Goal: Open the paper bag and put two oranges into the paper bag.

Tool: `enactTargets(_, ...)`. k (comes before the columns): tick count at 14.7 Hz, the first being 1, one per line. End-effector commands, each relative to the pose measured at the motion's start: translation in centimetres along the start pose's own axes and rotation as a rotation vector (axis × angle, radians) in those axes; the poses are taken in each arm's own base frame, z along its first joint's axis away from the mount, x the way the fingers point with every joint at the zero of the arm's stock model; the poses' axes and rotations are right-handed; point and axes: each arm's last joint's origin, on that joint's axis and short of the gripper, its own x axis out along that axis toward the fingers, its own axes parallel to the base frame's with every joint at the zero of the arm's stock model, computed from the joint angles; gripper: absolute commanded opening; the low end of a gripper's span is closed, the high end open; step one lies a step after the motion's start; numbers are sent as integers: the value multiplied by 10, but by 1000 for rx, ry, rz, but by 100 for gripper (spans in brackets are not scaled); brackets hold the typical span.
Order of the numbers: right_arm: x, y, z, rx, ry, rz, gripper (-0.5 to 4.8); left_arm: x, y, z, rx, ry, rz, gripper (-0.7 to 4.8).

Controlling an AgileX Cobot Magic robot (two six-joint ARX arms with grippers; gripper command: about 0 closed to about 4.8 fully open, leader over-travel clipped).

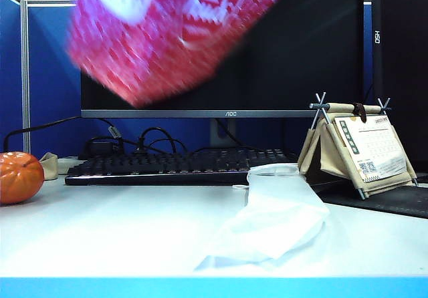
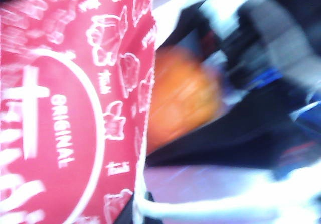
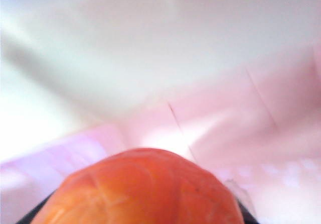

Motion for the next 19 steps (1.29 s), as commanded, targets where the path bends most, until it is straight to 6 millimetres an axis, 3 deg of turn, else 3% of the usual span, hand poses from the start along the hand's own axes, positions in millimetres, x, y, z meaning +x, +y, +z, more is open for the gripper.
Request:
enactTargets(1,-1,0,3,-11,-27,14,-4,-13,-11,13,16,-81,-100,-4)
enactTargets(3,-1,1,8,-27,-68,27,76,-12,-11,13,-2,-82,-129,-4)
enactTargets(5,-2,1,12,-22,-114,41,111,-13,-13,16,-15,-108,-217,-4)
enactTargets(7,-3,2,14,-24,-129,62,228,-14,-13,19,-22,-127,-225,-4)
enactTargets(8,-4,3,15,-6,-136,63,312,-14,-13,19,-24,-131,-234,-4)
enactTargets(10,-9,5,17,-1,-147,80,375,-14,-12,19,-25,-131,-230,-4)
enactTargets(11,-13,7,18,11,-156,83,451,-13,-12,19,-27,-130,-226,-4)
enactTargets(12,-17,8,20,26,-167,84,479,-11,-11,19,-37,-126,-220,-4)
enactTargets(19,-43,17,25,19,-217,62,479,-6,-6,21,-57,-134,-165,-4)
